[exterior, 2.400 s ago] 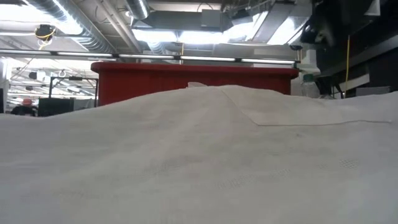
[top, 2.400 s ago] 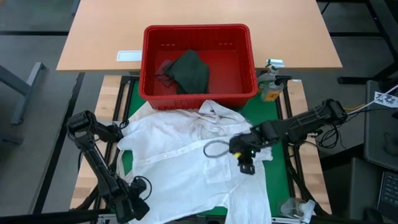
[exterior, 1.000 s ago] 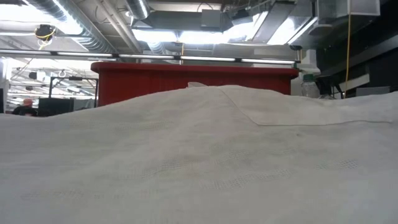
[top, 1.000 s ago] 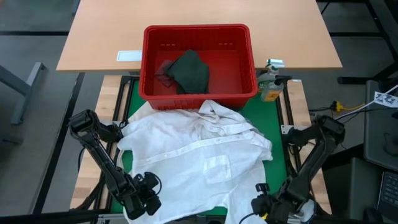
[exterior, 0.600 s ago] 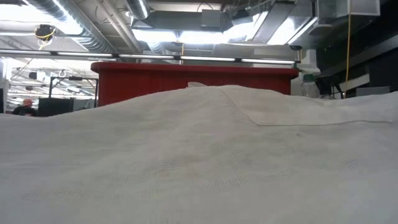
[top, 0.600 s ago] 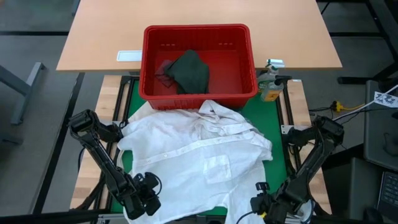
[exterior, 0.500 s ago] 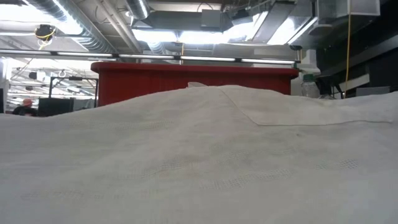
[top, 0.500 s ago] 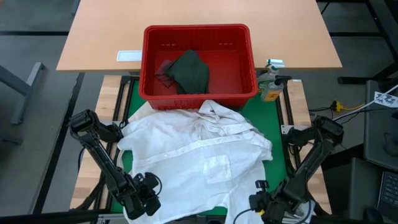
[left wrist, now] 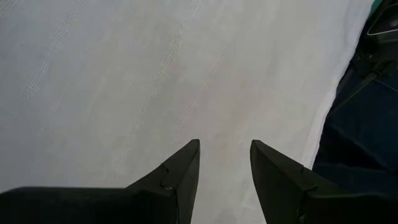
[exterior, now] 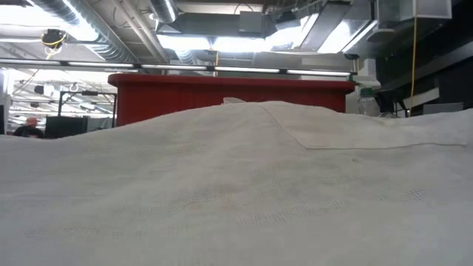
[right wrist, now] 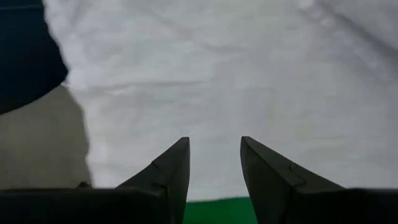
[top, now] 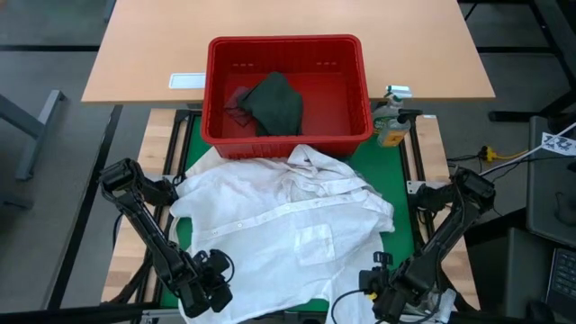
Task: Fold Laundry from Bin
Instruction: Fold the white polo shirt
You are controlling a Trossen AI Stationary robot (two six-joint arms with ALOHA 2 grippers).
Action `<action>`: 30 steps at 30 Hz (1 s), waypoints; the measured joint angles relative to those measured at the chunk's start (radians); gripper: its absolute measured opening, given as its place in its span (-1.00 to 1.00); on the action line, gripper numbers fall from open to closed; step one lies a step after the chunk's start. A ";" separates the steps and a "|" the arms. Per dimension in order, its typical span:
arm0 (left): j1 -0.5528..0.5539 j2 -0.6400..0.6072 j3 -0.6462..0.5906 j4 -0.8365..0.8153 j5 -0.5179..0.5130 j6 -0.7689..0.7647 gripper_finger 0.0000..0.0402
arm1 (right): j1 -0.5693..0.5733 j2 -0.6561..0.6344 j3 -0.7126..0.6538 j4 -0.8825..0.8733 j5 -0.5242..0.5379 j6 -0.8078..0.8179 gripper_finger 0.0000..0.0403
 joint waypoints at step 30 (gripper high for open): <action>0.000 0.000 0.000 0.003 0.000 0.000 -0.32 | 0.080 0.180 0.001 0.085 -0.139 -0.138 -0.29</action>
